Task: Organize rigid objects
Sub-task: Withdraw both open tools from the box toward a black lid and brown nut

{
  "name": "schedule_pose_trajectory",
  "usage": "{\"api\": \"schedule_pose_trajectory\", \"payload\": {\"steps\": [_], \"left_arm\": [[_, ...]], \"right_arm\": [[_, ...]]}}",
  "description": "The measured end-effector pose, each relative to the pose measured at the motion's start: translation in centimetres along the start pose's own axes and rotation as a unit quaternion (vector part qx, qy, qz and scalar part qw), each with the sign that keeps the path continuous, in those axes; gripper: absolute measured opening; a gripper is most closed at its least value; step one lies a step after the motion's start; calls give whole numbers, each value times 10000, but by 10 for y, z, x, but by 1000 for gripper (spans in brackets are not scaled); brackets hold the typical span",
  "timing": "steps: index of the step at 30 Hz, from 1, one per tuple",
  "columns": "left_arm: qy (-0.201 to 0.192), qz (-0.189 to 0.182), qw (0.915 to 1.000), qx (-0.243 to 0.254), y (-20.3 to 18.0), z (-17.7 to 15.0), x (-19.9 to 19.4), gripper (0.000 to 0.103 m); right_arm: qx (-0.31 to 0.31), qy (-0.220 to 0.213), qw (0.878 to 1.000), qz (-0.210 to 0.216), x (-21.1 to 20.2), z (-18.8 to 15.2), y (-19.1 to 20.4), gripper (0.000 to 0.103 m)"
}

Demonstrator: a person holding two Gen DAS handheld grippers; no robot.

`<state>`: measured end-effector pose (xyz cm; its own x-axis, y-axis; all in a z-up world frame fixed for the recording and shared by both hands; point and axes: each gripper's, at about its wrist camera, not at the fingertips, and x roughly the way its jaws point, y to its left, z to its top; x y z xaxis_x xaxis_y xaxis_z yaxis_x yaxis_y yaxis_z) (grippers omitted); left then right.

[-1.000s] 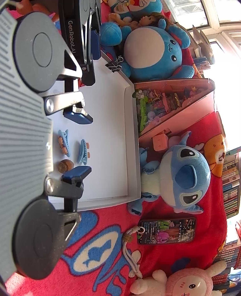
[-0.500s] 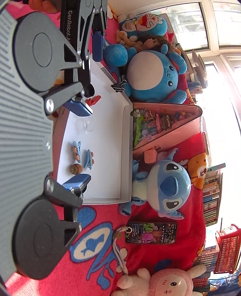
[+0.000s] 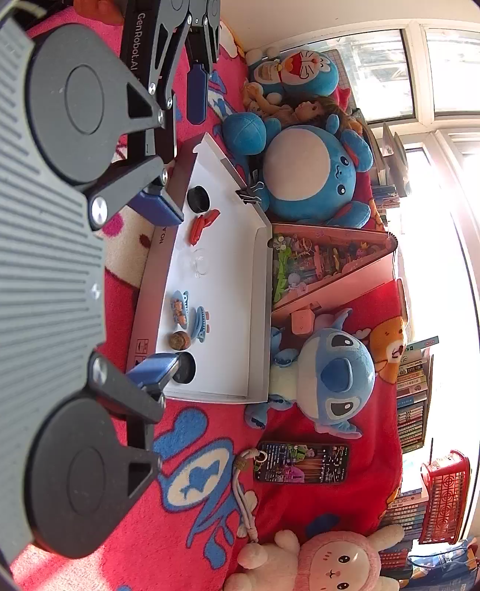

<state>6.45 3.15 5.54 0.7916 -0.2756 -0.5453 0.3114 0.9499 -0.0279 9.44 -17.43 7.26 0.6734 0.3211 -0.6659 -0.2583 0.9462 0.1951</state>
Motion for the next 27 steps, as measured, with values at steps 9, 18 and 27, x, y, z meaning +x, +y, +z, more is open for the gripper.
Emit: {"api": "schedule_pose_trajectory", "payload": {"steps": [9,18,27], "left_arm": [[120,-124,9998,110,-6,-19,-11,74],[273,-271,9992,115,-8,-36,-17,74],[468,-473,9976,193,-11,-49,-20,55]], "right_arm": [[-207,72,9997,131,-15,-17,6,86],[-376,207,9985,340,-25,-35,11,86],[-666,433,9953,562,-26,-49,20,86]]}}
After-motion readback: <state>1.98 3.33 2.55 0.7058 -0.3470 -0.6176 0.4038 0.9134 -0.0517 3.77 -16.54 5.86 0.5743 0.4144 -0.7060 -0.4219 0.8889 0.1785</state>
